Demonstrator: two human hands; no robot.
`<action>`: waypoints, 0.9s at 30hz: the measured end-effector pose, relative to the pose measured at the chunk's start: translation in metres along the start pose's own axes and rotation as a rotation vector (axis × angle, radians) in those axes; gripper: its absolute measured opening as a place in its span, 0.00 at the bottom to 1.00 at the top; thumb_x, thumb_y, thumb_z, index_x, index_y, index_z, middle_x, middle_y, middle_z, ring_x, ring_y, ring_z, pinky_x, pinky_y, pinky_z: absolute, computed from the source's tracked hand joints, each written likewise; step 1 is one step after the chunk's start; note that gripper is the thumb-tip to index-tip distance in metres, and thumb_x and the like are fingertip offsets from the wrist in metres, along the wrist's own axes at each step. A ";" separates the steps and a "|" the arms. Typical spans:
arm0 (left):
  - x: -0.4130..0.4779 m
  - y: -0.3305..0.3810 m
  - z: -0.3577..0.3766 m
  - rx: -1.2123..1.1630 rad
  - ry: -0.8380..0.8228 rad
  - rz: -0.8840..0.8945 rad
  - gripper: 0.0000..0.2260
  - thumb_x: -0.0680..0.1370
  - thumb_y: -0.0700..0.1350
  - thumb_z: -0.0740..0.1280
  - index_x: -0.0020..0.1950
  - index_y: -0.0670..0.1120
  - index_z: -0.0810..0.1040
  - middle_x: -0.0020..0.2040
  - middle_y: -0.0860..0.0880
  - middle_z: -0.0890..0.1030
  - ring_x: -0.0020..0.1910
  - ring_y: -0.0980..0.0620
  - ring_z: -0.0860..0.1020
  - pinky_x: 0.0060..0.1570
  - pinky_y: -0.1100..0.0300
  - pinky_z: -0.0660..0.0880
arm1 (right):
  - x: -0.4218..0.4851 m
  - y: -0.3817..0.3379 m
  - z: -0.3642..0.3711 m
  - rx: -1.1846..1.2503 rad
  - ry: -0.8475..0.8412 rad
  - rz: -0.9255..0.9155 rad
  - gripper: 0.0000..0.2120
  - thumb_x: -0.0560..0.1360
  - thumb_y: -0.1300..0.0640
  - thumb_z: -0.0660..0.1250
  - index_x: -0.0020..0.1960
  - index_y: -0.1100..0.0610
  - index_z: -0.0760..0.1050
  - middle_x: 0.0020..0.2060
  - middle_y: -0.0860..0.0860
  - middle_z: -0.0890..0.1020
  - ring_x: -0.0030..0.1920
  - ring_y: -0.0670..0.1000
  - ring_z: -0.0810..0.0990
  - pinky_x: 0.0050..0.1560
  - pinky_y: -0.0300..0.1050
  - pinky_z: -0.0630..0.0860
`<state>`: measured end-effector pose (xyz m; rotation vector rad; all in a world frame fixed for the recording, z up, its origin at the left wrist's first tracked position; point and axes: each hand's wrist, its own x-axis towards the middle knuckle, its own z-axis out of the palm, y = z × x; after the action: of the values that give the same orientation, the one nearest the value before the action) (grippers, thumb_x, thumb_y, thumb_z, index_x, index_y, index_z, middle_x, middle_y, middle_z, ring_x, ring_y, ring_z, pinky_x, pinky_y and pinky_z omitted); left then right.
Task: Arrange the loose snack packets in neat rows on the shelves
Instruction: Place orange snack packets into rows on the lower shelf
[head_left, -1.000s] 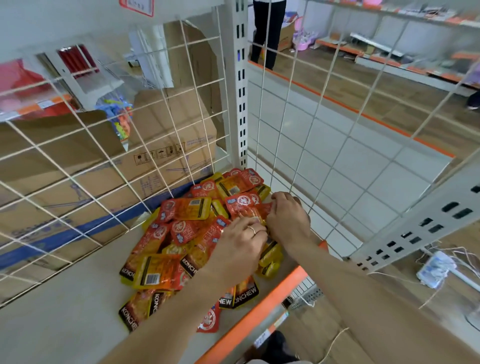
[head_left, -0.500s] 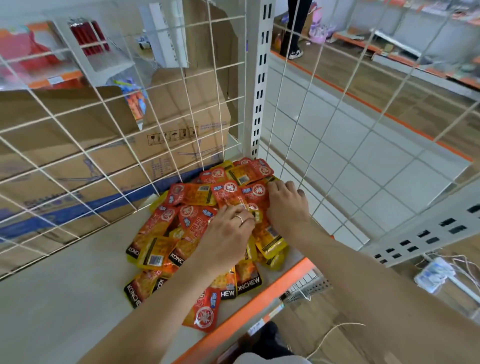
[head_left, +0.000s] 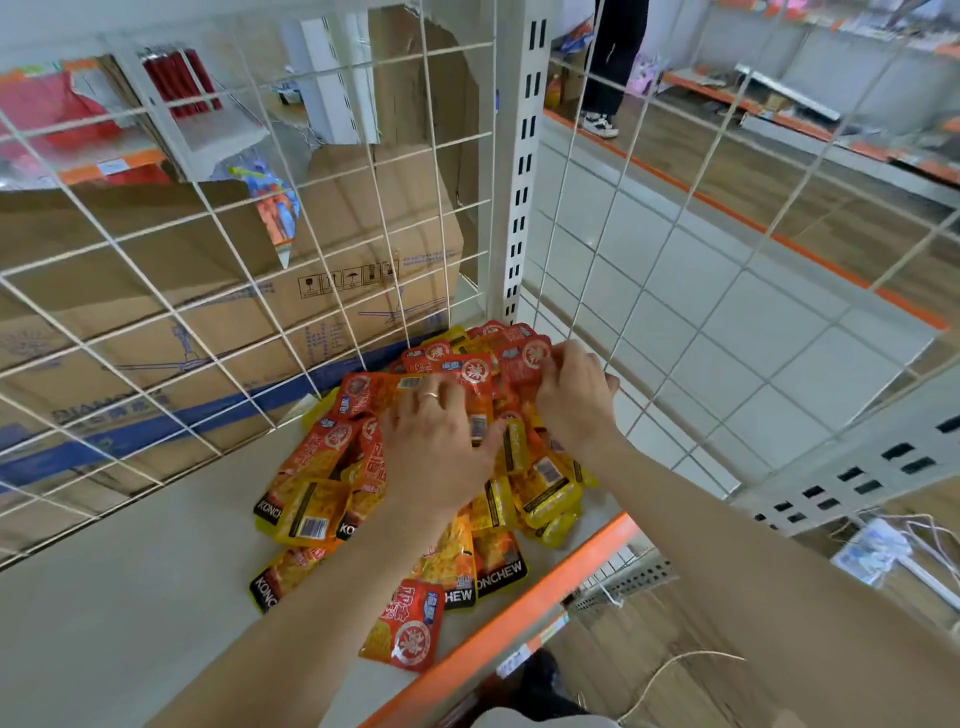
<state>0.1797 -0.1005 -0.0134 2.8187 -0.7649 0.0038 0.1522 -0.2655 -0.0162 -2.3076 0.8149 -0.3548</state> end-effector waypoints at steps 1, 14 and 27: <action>0.004 0.002 -0.003 0.045 -0.059 -0.067 0.34 0.78 0.70 0.54 0.73 0.46 0.67 0.72 0.44 0.69 0.72 0.42 0.66 0.69 0.42 0.64 | 0.000 -0.003 -0.006 0.075 0.001 0.022 0.07 0.83 0.55 0.53 0.55 0.56 0.68 0.51 0.52 0.76 0.58 0.56 0.72 0.63 0.55 0.63; 0.027 0.013 -0.032 -0.530 0.050 -0.166 0.20 0.78 0.39 0.69 0.70 0.43 0.73 0.59 0.46 0.78 0.62 0.45 0.76 0.60 0.58 0.71 | -0.007 -0.009 -0.026 0.377 0.087 0.058 0.07 0.85 0.52 0.53 0.57 0.52 0.67 0.44 0.57 0.80 0.31 0.50 0.75 0.23 0.37 0.66; -0.029 -0.049 -0.061 -1.122 -0.015 -0.486 0.05 0.81 0.41 0.66 0.53 0.50 0.79 0.48 0.52 0.83 0.48 0.52 0.82 0.52 0.54 0.78 | -0.067 -0.063 -0.015 0.253 -0.068 0.055 0.20 0.83 0.43 0.52 0.68 0.55 0.63 0.47 0.54 0.81 0.47 0.59 0.80 0.48 0.54 0.76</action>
<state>0.1823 -0.0320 0.0336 1.8281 0.0103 -0.3900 0.1230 -0.1927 0.0346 -2.0471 0.7524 -0.3328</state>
